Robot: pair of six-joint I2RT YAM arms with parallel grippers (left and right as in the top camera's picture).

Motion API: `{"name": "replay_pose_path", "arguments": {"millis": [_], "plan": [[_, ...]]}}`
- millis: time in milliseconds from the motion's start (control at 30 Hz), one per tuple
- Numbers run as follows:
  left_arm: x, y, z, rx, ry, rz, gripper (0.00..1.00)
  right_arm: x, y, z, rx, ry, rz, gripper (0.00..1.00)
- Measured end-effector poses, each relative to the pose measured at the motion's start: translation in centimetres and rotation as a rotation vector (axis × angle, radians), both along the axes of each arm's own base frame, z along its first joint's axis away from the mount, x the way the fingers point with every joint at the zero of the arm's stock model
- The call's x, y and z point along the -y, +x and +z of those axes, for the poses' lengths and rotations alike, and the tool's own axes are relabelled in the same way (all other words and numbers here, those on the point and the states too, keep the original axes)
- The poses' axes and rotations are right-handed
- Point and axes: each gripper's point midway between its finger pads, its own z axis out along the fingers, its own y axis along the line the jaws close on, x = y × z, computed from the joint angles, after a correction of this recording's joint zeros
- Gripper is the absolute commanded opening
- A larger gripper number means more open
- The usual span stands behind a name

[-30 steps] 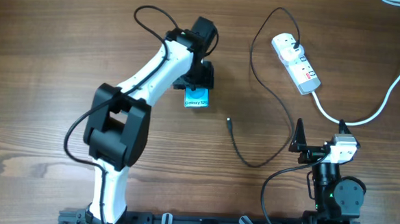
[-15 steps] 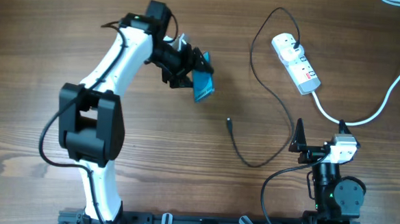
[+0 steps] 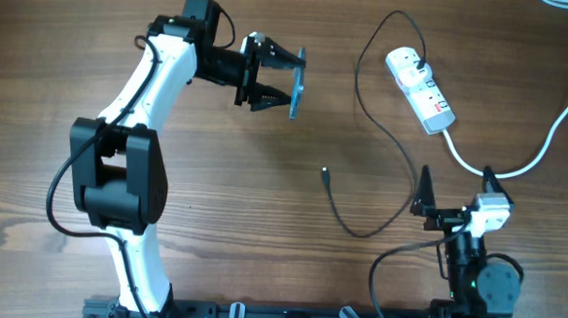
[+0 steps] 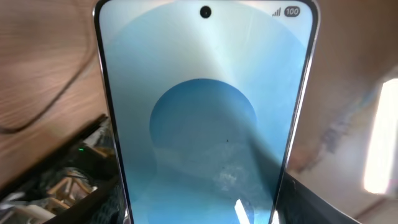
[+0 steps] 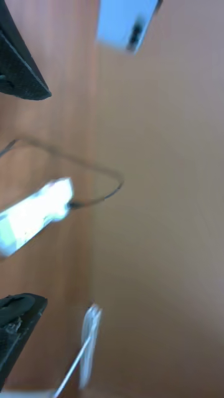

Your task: Plug charger to phone and switch on socket

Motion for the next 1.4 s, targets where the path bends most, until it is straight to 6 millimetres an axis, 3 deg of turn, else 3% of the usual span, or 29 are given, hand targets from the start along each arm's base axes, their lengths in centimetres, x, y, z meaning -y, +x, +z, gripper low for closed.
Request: {"name": "replay_pose_path", "arguments": {"millis": [133, 267, 367, 500, 633, 733, 767, 933, 1000, 1133, 1267, 1400], "plan": [[0.1, 0.4, 0.7, -0.012, -0.035, 0.001, 0.67, -3.0, -0.6, -0.2, -0.038, 0.150, 0.195, 1.00], [0.3, 0.9, 1.0, -0.010, -0.050, 0.004, 0.67, -4.4, -1.9, 3.8, 0.056, 0.389, 0.343, 1.00], [0.2, 1.5, 1.1, -0.007, -0.047, 0.015, 0.66, -4.9, -3.7, 7.8, 0.182, 0.501, 0.450, 1.00], [-0.7, 2.6, 0.4, -0.032, 0.003, 0.065, 0.66, -5.4, -4.1, 9.3, 0.121, 0.601, 0.502, 1.00], [-2.2, 3.8, -0.7, -0.069, 0.071, 0.135, 0.65, -6.1, -2.6, 10.2, -0.154, 0.590, 0.444, 1.00], [-3.3, 4.5, -1.1, -0.082, 0.093, 0.171, 0.66, -7.0, -1.3, 12.7, -0.308, 0.487, 0.449, 1.00], [-3.5, 4.6, -1.2, -0.088, 0.097, 0.179, 0.66, -8.4, -0.7, 15.3, -0.323, 0.404, 0.540, 0.99], [-3.8, 4.8, -1.3, -0.095, 0.106, 0.192, 0.66, -12.2, 0.1, 20.3, -0.278, 0.346, 0.878, 1.00], [-3.8, 4.8, -1.3, -0.097, 0.106, 0.191, 0.66, -13.3, 1.0, 19.9, -0.342, 0.397, 0.963, 0.99], [-3.7, 4.6, -0.9, -0.100, 0.083, 0.180, 0.66, -16.4, 2.9, 15.9, -0.654, 0.551, 1.011, 1.00], [-3.7, 4.4, -0.7, -0.115, 0.071, 0.174, 0.66, -19.5, 4.1, 12.2, -0.969, 0.509, 0.776, 1.00], [-3.6, 4.4, -0.7, -0.116, 0.069, 0.172, 0.66, -22.1, 5.6, 12.5, -1.012, 0.282, 0.519, 0.99]]}}
